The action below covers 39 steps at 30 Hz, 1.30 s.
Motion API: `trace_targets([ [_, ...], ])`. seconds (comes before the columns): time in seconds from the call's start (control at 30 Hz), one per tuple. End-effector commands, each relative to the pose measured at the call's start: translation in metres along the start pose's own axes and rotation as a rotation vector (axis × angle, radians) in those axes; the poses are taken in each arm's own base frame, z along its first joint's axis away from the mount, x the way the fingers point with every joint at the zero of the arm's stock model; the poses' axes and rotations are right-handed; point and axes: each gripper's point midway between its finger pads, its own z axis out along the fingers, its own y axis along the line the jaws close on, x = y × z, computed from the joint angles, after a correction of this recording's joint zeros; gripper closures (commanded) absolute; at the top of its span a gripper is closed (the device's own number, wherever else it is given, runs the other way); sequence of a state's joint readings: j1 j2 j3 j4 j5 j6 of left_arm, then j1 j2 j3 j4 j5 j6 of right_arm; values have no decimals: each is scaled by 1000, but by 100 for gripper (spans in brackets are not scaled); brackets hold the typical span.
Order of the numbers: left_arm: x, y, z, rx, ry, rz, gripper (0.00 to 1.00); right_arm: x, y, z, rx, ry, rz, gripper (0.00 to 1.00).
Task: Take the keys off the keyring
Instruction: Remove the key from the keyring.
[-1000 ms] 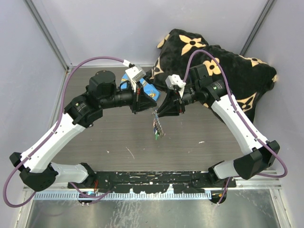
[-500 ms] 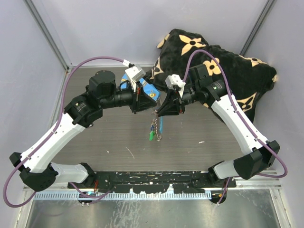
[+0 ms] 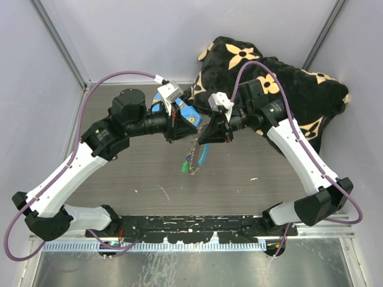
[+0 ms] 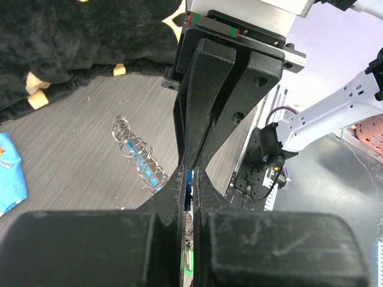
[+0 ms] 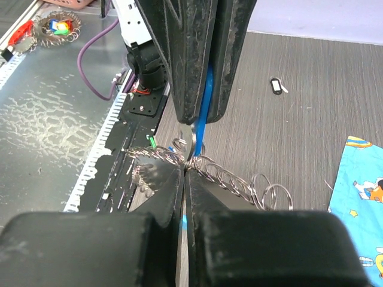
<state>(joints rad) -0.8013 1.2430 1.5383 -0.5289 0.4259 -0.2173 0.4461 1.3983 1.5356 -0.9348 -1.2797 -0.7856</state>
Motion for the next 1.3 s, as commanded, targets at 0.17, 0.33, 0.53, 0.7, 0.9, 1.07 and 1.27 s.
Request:
trace_targets([
  [0.17,-29,-11,-13,13,-140,36,100,-30,9,-7,-32,-81,-83,97],
  [0.33,-28,-8,-17,-7,-166,28,100,-30,8,-8,-36,-89,-87,97],
  [0.53,-25,-8,-19,-12,-180,15,100,-23,0,-8,-3,-68,-83,97],
  [0.7,-21,-7,-18,-13,-170,11,100,-21,-3,-9,19,-51,-82,98],
  [0.9,-16,-3,-17,-25,-161,10,100,-18,-6,-11,53,-23,-63,99],
  [1.07,-11,3,-18,-51,-155,15,100,-16,-10,-9,101,29,-32,99],
  [1.27,-2,6,-18,-66,-135,13,100,-8,-11,-10,157,122,-27,99],
])
